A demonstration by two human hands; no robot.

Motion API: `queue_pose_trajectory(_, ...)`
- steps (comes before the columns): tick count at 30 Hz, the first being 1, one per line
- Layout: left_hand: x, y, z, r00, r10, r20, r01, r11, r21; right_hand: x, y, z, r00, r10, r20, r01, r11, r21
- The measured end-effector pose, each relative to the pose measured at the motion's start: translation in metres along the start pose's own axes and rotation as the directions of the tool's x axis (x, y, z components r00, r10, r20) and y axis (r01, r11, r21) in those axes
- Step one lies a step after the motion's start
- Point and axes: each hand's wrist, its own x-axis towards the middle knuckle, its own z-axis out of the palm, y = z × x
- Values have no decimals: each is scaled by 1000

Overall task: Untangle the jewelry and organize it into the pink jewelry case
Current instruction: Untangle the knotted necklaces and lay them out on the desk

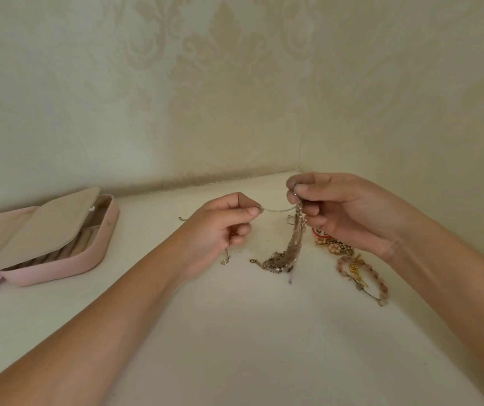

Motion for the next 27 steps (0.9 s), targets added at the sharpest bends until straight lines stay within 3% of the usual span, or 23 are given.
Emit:
queue_pose_trajectory(4,3,7,-5,992,-124,-19,112,943,-313,3,5,-6,990,-21,-140,7,995,-99)
queue_pose_trajectory(8,5,14,-21,979,-125,-160,63,936,-346,3,7,-8,924,-122,-362,-16,934,-358)
queue_pose_trajectory(12,4,20,-44,951,-104,-290,-13,927,-374,3,7,-8,888,-157,-432,4,942,-335)
queue_pose_trajectory(14,7,19,-57,888,-86,-452,28,991,-134,2,6,-8,902,-159,-402,8,936,-353)
queue_pose_trajectory(16,9,16,-66,794,19,-607,164,956,244,1,6,-6,925,-135,-356,0,934,-356)
queue_pose_trajectory(18,9,12,-70,753,135,-644,293,807,512,0,6,-1,938,-109,-330,-12,939,-345)
queue_pose_trajectory(21,6,9,-63,798,148,-585,433,536,725,0,7,7,936,-113,-333,-29,919,-394)
queue_pose_trajectory(22,6,9,-58,806,166,-568,427,500,753,1,8,8,932,-128,-340,-32,903,-428)
queue_pose_trajectory(24,5,12,-43,847,202,-491,291,598,747,0,10,10,924,-168,-344,-30,864,-502)
queue_pose_trajectory(27,-5,17,-6,977,122,-173,-17,860,510,0,12,15,934,-202,-294,24,858,-512)
